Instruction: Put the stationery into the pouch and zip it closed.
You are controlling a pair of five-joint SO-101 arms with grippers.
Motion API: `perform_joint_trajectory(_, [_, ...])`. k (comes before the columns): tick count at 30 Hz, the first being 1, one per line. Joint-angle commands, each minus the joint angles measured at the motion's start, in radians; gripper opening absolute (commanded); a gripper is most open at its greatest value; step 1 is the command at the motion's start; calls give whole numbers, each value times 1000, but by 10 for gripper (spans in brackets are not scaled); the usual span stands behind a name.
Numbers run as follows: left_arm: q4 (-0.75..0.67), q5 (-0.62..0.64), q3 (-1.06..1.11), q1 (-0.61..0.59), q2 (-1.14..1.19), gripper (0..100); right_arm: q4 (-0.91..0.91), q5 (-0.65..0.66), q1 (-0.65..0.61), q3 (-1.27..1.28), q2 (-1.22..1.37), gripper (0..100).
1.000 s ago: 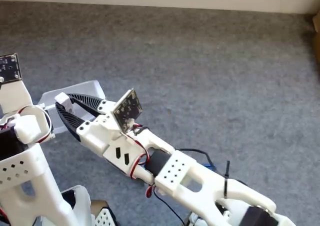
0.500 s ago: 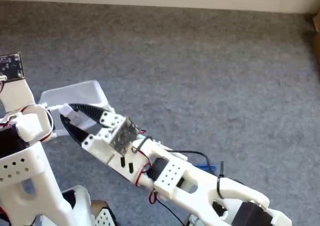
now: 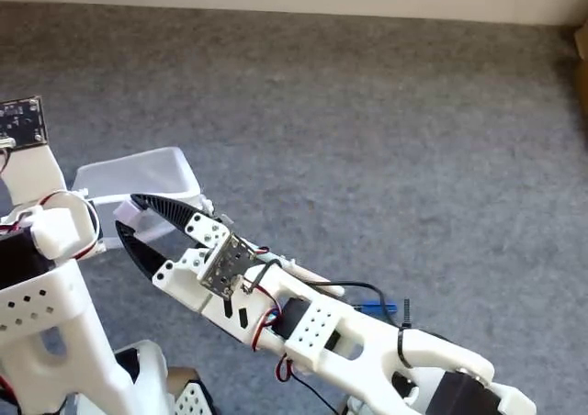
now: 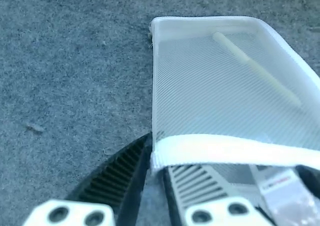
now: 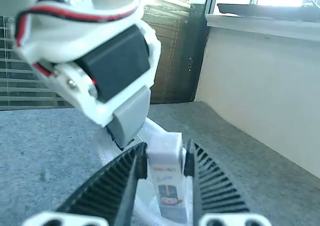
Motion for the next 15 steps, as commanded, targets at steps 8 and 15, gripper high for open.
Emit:
perform_joint_trajectory(8, [-21,8,-1,-7,1,11,53,5,1,1,-7,120])
perform_joint_trajectory(15, [-40,8,31,-8,1,11,162,3,-1,-7,-7,123])
